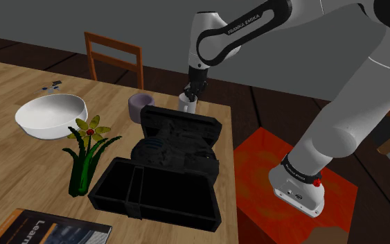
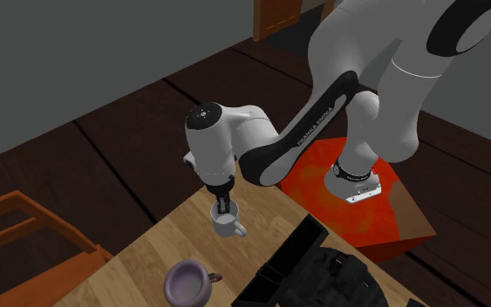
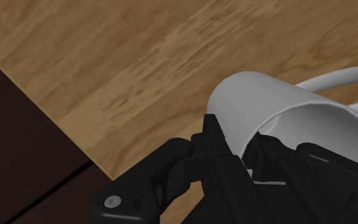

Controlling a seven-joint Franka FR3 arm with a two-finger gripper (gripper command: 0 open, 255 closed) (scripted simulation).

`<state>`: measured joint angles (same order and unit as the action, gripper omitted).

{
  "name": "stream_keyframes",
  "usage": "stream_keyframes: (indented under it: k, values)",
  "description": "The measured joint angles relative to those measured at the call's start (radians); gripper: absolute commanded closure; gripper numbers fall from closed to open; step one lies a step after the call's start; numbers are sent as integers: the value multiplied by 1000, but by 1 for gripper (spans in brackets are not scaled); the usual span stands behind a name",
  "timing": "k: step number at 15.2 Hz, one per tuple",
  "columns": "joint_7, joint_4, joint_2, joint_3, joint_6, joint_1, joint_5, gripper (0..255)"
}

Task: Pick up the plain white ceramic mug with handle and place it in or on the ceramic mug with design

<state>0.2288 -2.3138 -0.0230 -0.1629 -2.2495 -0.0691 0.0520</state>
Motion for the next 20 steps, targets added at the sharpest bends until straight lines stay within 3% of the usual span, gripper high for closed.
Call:
stream_keyframes:
  k: [8,20]
  values:
    - [-1,3,-3,0,6,0,0,255]
    - [-3,84,-80,3,163,1,9,255]
